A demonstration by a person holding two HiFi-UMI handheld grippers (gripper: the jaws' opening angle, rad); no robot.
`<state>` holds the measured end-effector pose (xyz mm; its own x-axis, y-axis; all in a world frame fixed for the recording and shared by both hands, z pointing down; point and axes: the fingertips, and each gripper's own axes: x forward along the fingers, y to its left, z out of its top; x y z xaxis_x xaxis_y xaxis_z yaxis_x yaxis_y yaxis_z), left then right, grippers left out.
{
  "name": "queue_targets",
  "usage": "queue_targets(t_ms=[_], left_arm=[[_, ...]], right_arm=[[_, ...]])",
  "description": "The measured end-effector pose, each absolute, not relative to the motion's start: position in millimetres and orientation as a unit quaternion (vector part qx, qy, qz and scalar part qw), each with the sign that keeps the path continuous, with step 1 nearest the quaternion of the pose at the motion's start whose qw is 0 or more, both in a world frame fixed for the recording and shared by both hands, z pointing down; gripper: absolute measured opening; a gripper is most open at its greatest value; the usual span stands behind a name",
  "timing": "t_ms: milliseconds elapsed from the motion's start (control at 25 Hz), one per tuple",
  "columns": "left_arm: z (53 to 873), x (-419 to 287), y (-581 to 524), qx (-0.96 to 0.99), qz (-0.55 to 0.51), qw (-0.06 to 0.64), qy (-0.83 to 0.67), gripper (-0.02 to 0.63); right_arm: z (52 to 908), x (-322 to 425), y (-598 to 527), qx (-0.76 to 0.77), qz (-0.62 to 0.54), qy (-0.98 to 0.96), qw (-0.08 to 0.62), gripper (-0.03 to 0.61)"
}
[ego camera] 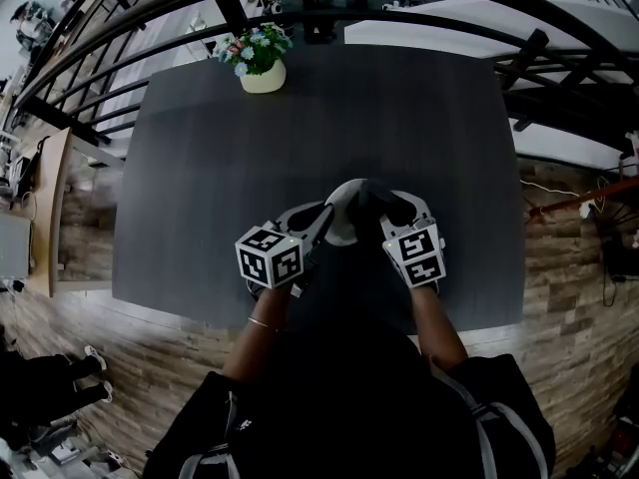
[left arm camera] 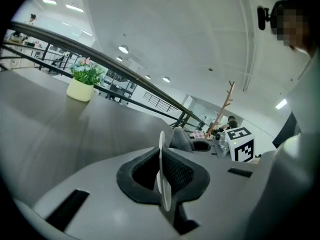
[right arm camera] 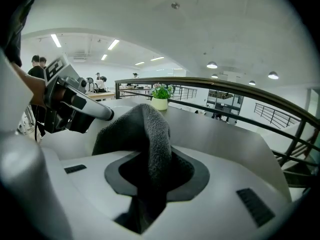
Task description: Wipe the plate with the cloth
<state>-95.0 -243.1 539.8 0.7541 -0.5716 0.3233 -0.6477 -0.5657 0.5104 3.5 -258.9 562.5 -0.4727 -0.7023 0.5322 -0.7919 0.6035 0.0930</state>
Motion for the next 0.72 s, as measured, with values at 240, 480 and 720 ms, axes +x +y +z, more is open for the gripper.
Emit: queue_targets(t_ms=[240,480,720], left_arm=[[499,-89,-244,0.899,0.022,0.27,-0.344,0.015],[452,-73,-245,0.915,-0.018,0.222,-0.336,0.015],[418,-50,-240,0.931,-0.03,0.173,-0.32,0.015]], right_arm=[[516,8,-248,0.442,0.032,-0.871,0.212,0.08],[454,24,-237,0.458,-0.018,-0.877,0.147,0.08],[414,36,-222,0.467,-0.069,-0.873,0.127,0.08]])
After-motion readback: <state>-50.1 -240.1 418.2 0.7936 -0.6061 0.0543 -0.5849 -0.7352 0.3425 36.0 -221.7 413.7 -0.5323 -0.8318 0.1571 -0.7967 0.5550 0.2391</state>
